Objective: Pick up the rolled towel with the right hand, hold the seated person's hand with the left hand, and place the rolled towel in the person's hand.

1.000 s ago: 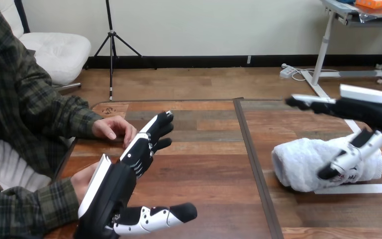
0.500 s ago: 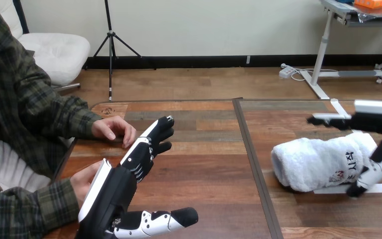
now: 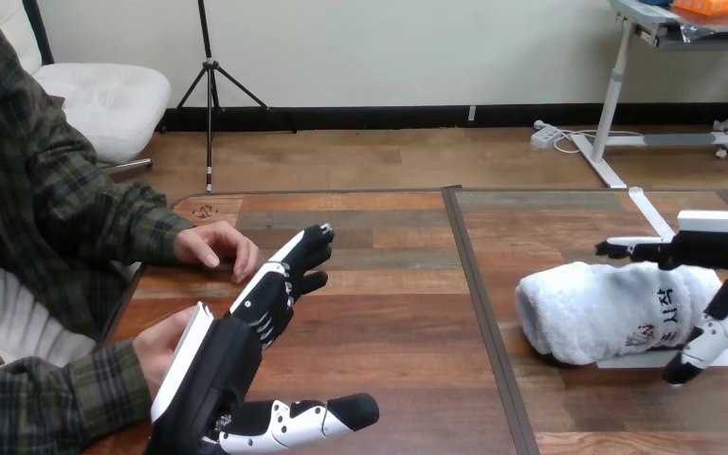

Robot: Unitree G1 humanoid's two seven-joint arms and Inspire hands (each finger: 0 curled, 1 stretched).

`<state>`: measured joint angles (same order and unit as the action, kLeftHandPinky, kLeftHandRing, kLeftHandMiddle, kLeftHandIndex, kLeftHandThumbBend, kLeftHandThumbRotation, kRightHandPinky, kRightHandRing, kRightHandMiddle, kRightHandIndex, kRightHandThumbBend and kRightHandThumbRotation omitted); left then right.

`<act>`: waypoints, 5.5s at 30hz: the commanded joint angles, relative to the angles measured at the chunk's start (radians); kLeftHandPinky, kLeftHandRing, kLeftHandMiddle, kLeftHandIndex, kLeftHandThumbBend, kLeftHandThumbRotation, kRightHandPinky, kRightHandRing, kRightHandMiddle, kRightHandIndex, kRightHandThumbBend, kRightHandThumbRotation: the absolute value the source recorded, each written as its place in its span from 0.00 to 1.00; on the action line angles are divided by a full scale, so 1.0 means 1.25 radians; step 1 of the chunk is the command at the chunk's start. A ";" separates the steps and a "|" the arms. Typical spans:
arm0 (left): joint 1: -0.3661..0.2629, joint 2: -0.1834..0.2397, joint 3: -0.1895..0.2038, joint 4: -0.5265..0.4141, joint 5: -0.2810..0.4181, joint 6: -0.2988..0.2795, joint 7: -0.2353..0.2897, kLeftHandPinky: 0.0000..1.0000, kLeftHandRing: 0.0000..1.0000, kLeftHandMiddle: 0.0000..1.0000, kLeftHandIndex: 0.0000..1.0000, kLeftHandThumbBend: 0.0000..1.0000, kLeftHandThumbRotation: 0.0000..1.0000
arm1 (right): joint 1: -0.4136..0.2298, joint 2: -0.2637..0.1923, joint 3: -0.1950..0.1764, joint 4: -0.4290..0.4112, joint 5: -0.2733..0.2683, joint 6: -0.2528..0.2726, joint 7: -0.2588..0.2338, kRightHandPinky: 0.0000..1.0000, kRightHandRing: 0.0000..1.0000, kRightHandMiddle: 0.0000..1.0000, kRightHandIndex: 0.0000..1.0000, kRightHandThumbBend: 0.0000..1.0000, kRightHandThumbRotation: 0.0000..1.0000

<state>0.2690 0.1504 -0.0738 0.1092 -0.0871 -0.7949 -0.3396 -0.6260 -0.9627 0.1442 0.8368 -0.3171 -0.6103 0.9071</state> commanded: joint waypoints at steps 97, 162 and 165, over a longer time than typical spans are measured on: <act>0.097 0.070 0.008 -0.356 -0.076 0.095 -0.001 0.62 0.77 0.82 0.81 1.00 0.31 | -0.088 0.336 0.204 0.405 -0.229 -0.050 -0.463 0.71 0.79 0.83 0.83 1.00 0.34; 0.103 0.057 0.010 -0.376 -0.071 0.101 -0.014 0.51 0.72 0.79 0.75 1.00 0.30 | -0.023 0.381 0.054 0.364 -0.001 -0.262 -0.507 0.15 0.19 0.25 0.26 0.69 0.00; 0.101 0.058 0.009 -0.371 -0.076 0.100 -0.017 0.51 0.72 0.79 0.75 1.00 0.30 | -0.024 0.382 0.037 0.358 0.023 -0.277 -0.497 0.15 0.20 0.26 0.27 0.69 0.00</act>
<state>0.4304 0.2234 -0.0619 -0.3285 -0.1790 -0.6554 -0.3602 -0.6357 -0.5297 0.2485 1.3152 -0.3512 -0.9109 0.2653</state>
